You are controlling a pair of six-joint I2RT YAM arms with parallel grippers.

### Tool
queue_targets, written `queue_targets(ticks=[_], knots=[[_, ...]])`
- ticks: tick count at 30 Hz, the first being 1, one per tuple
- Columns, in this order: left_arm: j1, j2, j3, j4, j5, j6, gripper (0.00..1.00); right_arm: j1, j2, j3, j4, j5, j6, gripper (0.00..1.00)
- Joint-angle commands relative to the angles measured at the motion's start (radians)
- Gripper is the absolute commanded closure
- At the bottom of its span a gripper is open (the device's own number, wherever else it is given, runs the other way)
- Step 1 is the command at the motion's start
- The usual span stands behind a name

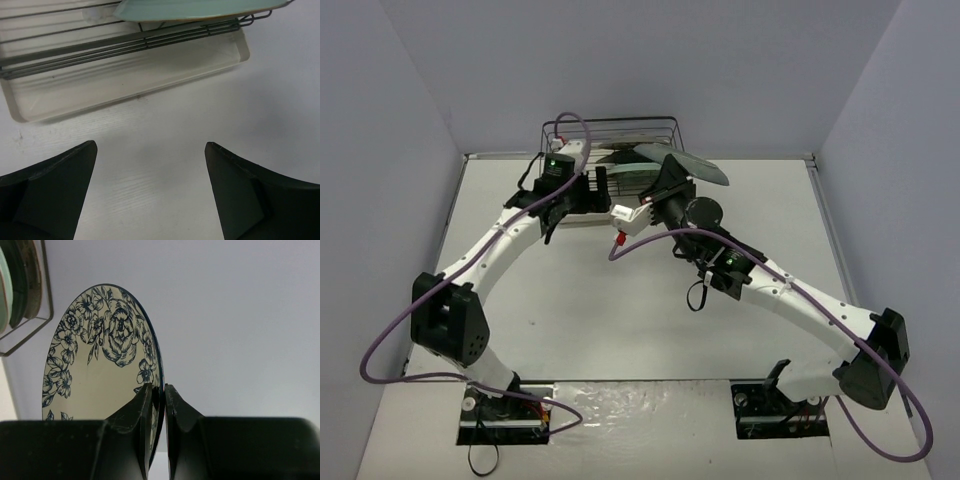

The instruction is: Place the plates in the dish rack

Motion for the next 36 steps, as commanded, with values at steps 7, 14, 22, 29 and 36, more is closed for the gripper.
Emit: queue_targets(ticks=[7, 14, 22, 29, 36], knots=[[-0.102, 0.206, 0.284, 0.132, -0.136, 0.378, 0.07, -0.044, -0.126, 0.108, 0.084, 0.035, 0.183, 1.0], [-0.094, 0.407, 0.564, 0.034, -0.248, 0.384, 0.07, -0.062, -0.151, 0.118, 0.043, 0.029, 0.263, 1.0], [-0.051, 0.515, 0.727, 0.021, -0.225, 0.359, 0.15, -0.067, -0.163, 0.159, -0.009, 0.038, 0.324, 1.0], [-0.002, 0.601, 0.82, 0.014, -0.178, 0.316, 0.25, -0.069, -0.201, 0.151, -0.1, -0.022, 0.349, 1.0], [0.033, 0.629, 0.845, 0.047, -0.114, 0.266, 0.26, -0.138, -0.127, 0.137, -0.08, -0.13, 0.258, 1.0]])
